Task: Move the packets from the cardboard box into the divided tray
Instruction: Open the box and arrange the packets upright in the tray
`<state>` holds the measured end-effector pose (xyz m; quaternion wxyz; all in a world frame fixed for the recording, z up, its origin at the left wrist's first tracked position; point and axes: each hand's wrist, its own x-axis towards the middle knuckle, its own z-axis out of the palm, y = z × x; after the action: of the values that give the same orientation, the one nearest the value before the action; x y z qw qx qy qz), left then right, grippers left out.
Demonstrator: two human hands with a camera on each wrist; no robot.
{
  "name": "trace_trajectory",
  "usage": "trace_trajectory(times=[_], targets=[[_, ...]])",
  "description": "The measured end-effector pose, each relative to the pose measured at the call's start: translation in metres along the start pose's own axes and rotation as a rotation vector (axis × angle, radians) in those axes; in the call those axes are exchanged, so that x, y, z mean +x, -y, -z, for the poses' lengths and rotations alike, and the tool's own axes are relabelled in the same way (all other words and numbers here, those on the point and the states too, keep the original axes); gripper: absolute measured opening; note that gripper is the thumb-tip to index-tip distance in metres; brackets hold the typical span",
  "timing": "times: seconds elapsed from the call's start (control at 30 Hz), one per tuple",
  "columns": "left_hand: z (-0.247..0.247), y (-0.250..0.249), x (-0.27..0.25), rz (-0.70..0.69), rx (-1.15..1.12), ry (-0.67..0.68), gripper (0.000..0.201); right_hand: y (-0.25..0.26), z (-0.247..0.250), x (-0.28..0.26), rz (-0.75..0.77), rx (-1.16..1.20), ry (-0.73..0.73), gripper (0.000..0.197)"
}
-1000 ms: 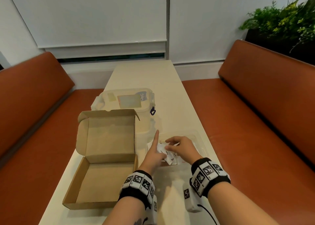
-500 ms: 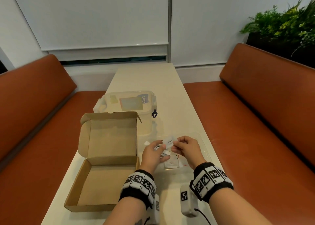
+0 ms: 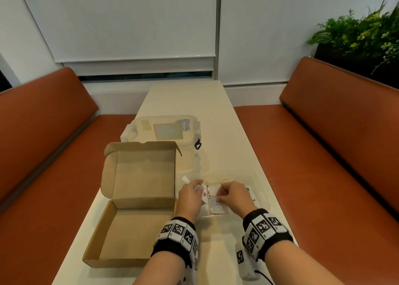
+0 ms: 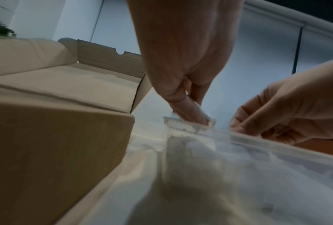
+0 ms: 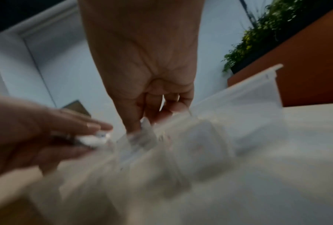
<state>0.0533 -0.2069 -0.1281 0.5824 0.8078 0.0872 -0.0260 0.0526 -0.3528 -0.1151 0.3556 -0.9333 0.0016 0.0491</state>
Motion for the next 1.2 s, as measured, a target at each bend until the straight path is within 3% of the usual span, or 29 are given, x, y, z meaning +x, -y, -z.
trace_trajectory(times=[0.13, 0.43, 0.7, 0.83, 0.9, 0.97, 1.07, 1.2], targets=[[0.002, 0.008, -0.001, -0.016, 0.055, 0.006, 0.034, -0.009, -0.018, -0.005, -0.016, -0.097, -0.023, 0.010], [0.002, 0.011, -0.001, 0.015, -0.049, 0.054, 0.032, -0.011, -0.028, 0.004, 0.034, -0.335, 0.027, 0.025], [0.003, 0.013, 0.000, 0.102, -0.166, 0.108, 0.051, -0.009, -0.032, 0.008, 0.071, -0.469, 0.005, 0.021], [0.004, 0.014, -0.003, 0.089, -0.222, 0.129, 0.068, -0.007, -0.025, 0.006, 0.063, -0.348, -0.003, 0.011], [0.004, 0.012, -0.006, 0.069, -0.229, 0.133, 0.074, -0.002, -0.021, 0.006, 0.063, -0.164, -0.062, 0.005], [0.005, 0.010, -0.008, 0.053, -0.243, 0.149, 0.082, 0.005, -0.016, 0.007, 0.060, 0.064, -0.093, 0.012], [0.004, 0.004, -0.011, 0.062, -0.306, 0.178, 0.096, 0.012, -0.009, 0.006, 0.035, 0.295, -0.008, 0.010], [0.001, -0.002, -0.013, 0.075, -0.329, 0.174, 0.080, 0.013, -0.002, 0.003, 0.015, 0.338, 0.019, 0.005]])
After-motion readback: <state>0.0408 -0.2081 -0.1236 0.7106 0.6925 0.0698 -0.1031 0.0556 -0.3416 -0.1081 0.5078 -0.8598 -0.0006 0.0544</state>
